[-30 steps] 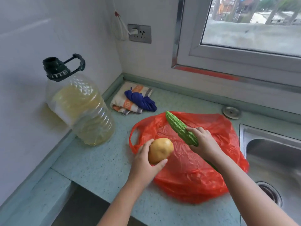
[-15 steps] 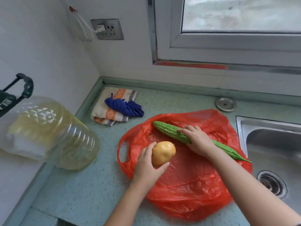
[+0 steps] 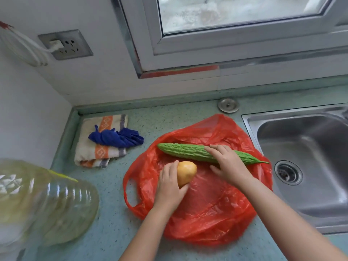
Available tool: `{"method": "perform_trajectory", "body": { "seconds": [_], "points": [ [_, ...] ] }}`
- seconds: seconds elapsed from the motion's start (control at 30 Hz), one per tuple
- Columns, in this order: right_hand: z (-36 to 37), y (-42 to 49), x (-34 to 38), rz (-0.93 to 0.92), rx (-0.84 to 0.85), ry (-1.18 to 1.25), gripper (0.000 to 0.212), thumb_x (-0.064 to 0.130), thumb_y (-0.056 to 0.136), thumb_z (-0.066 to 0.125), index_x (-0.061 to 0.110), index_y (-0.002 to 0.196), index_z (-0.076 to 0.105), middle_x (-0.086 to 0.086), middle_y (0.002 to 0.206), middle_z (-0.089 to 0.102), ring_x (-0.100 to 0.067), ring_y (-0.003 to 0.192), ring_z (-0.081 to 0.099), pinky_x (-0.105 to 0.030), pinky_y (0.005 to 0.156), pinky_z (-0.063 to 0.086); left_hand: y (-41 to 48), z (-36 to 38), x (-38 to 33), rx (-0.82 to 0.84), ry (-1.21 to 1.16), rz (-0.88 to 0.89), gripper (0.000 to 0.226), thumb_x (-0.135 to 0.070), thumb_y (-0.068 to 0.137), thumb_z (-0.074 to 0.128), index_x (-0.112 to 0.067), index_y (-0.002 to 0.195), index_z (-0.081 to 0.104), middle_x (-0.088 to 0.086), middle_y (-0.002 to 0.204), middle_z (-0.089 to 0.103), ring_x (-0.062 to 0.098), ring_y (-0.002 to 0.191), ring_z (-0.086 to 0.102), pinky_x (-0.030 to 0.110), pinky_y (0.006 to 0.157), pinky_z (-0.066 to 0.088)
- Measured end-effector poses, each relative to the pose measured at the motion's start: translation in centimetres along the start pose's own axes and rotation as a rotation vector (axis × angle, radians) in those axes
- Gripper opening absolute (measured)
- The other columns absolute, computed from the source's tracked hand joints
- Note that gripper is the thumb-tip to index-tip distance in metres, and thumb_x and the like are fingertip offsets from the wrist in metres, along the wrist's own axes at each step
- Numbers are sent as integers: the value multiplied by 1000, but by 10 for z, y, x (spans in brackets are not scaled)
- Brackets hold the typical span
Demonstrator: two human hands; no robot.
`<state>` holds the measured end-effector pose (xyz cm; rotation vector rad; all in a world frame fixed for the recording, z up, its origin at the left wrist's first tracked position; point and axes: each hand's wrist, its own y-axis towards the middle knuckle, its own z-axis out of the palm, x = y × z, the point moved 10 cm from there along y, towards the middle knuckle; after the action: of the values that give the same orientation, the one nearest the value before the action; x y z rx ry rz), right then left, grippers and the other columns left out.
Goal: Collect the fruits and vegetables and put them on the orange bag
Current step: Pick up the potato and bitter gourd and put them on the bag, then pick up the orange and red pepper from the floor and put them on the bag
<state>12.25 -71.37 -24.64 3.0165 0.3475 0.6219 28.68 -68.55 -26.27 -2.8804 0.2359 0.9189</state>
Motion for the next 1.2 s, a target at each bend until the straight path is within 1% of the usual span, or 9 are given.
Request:
{"method": "perform_trajectory", "body": {
  "seconds": [0.07, 0.17, 0.23, 0.33, 0.63, 0.83, 0.97, 1.1, 1.2],
  "points": [
    [-7, -14, 4, 36, -54, 11, 61, 8, 57, 79, 6, 115, 59, -18, 108, 64, -39, 97, 59, -48, 84, 48, 4, 2, -1, -5, 100, 52, 77, -22, 72, 74, -10, 137, 35, 11, 134, 41, 28, 125, 36, 37, 104, 30],
    [-13, -31, 11, 96, -102, 30, 53, 17, 64, 67, 7, 115, 60, -16, 109, 64, -37, 99, 59, -48, 85, 49, 11, 7, -1, -15, 221, 130, 81, -15, 53, 86, -3, 125, 50, 20, 120, 55, 39, 110, 53, 49, 87, 46],
    [-15, -39, 15, 129, -116, 40, 53, 22, 65, 61, 8, 116, 60, -15, 112, 63, -36, 101, 58, -50, 85, 49, 17, 8, 0, -30, 259, 164, 83, -13, 45, 89, -1, 119, 54, 22, 115, 58, 42, 105, 56, 52, 83, 48],
    [-17, -47, 22, 162, -139, 49, 54, 24, 66, 60, 10, 118, 58, -15, 116, 61, -37, 106, 56, -56, 86, 47, 23, 10, 4, -27, 276, 177, 83, -12, 43, 89, 1, 118, 55, 25, 114, 58, 44, 106, 56, 54, 83, 47],
    [-12, -59, 34, 214, -163, 63, 54, 25, 69, 59, 12, 121, 56, -14, 122, 58, -37, 112, 53, -59, 87, 44, 21, 15, 15, -28, 262, 201, 91, -30, 53, 87, 2, 128, 46, 26, 124, 54, 45, 116, 49, 58, 92, 39],
    [-17, -67, 46, 238, -186, 38, 54, 17, 72, 71, 13, 123, 55, -13, 126, 56, -37, 116, 50, -60, 93, 38, 17, 7, 13, -31, 228, 214, 88, -37, 70, 75, -3, 139, 32, 22, 142, 37, 38, 133, 29, 51, 106, 25],
    [-26, -76, 54, 268, -214, 18, 53, 16, 73, 72, 12, 123, 55, -13, 126, 56, -36, 117, 49, -60, 94, 36, 5, 0, -1, -44, 225, 267, 77, -35, 72, 75, -2, 133, 41, 23, 138, 42, 40, 130, 34, 54, 102, 30],
    [-42, -93, 59, 306, -286, -25, 49, 19, 73, 68, 11, 120, 57, -14, 121, 59, -36, 113, 53, -58, 91, 41, -15, -9, -30, -117, 219, 399, 66, -26, 69, 78, 0, 122, 50, 25, 127, 52, 42, 121, 46, 58, 95, 39],
    [-54, -114, 60, 353, -341, -48, 48, 24, 71, 60, 11, 118, 58, -13, 120, 60, -35, 111, 55, -57, 90, 43, -34, -15, -60, -150, 157, 493, 55, -34, 79, 58, -6, 125, 45, 20, 127, 54, 38, 121, 47, 54, 95, 41]
  ]
}}
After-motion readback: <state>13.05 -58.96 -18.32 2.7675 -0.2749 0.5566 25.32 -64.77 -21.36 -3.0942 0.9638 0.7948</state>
